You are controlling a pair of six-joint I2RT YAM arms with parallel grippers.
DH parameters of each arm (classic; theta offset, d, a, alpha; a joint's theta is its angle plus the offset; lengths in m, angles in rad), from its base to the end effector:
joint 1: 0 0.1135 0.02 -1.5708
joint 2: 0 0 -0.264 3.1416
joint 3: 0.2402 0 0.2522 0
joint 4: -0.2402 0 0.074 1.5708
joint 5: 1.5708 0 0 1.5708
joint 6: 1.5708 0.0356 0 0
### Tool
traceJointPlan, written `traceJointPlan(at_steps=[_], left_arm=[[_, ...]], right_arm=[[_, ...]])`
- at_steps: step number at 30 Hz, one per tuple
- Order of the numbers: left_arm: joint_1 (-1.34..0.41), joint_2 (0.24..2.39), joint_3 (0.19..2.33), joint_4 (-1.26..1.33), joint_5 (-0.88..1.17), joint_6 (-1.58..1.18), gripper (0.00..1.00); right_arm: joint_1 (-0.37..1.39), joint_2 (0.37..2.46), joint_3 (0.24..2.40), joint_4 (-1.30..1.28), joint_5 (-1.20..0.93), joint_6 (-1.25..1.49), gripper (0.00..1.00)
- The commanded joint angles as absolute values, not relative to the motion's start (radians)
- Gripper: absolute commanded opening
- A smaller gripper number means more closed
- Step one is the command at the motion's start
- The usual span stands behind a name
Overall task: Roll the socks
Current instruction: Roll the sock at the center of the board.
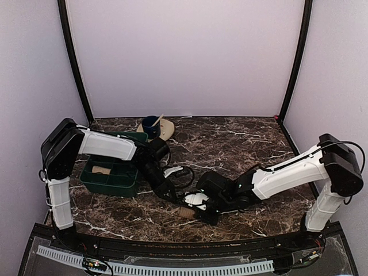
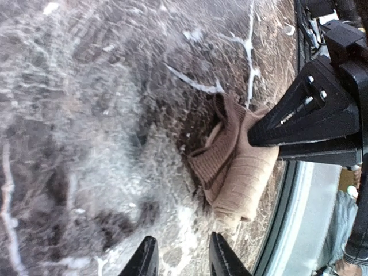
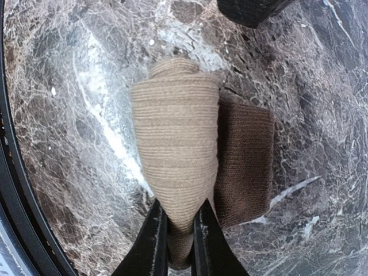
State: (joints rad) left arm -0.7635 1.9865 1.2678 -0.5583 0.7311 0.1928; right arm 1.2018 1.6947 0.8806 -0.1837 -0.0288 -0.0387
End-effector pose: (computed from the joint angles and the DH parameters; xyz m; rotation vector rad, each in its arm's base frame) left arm 0.2578 -0.2796 0.1427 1.4524 2.4521 -1.1636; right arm 0.1158 0.3024 0.1465 -1.5440 2.1424 0.4591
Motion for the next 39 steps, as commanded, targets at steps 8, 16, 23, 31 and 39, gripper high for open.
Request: traceJointPlan(at_steps=[8, 16, 23, 31, 39], left_arm=[[-0.761, 1.759, 1.107, -0.388, 0.507, 0.090, 0.33], [-0.789, 1.559, 0.942, -0.205, 0.353, 0.044, 0.34], [-0.926, 1.469, 0.857, -0.130, 0.156, 0.098, 0.34], [-1.027, 1.434, 0.806, -0.069, 0.062, 0.140, 0.36], [-1.142, 1.502, 0.820, -0.059, -0.015, 0.223, 0.39]], right_arm=[[1.122, 1.772, 0.896, -0.309, -0.224, 0.003, 0.00], [1.045, 1.797, 0.925, -0.332, -0.382, 0.020, 0.01], [0.985, 1.831, 0.953, -0.356, -0.505, 0.025, 0.01], [0.943, 1.870, 0.972, -0.373, -0.610, 0.029, 0.01], [0.923, 1.894, 0.979, -0.374, -0.673, 0.036, 0.01]])
